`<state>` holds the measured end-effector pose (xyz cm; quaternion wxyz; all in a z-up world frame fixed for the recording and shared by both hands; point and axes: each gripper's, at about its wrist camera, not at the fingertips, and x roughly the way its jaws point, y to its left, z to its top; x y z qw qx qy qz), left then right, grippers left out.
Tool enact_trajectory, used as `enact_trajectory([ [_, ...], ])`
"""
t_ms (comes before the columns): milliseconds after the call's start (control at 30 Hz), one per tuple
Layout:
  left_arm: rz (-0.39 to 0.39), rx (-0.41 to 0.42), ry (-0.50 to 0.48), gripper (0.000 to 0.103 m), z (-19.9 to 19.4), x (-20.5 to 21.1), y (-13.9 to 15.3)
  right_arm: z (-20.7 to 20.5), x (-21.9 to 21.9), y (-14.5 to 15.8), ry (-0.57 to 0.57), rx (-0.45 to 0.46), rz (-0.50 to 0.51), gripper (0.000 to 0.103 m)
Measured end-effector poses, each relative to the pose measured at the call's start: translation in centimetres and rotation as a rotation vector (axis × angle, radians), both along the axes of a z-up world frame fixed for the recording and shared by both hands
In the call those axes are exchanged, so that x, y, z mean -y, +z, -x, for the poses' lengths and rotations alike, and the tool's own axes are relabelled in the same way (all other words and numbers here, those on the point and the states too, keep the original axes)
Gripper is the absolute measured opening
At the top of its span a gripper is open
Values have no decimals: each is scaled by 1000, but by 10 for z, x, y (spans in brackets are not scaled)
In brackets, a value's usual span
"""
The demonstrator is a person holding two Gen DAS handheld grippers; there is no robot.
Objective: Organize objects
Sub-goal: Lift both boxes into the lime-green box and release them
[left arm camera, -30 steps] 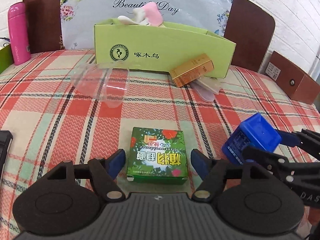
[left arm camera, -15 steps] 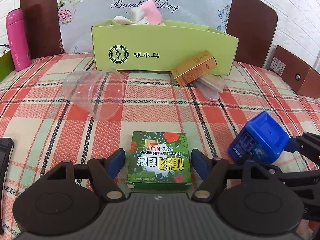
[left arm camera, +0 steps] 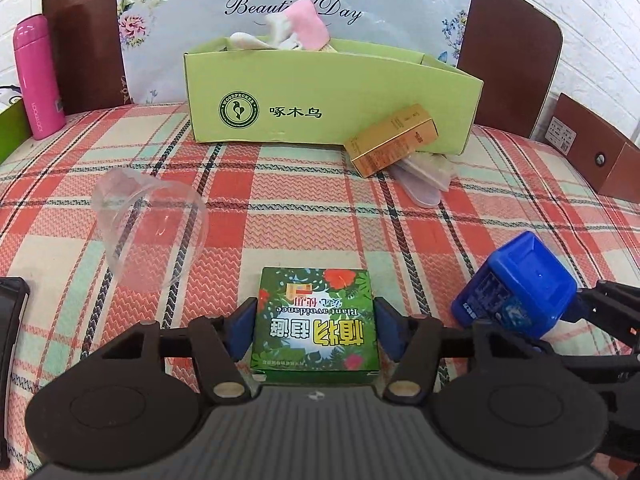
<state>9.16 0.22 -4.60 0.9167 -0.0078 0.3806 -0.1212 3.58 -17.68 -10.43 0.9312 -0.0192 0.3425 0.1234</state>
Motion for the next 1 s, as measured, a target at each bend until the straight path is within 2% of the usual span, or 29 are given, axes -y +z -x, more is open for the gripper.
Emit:
enact_trajectory([
  [267,6,41,-33,63,-1,2,17,-5,5,11,-2,24,-24,54],
  [567,28,199,-81,63,-23,10,75,-27,16,44,-8,133,-37,54],
  [833,63,361,-117,63,-78,34,137,-70,24,81,-44,276,-23,54],
  [1000,100,337,-82,63,-134,43,142,-117,23,100,-66,346,-8,54],
])
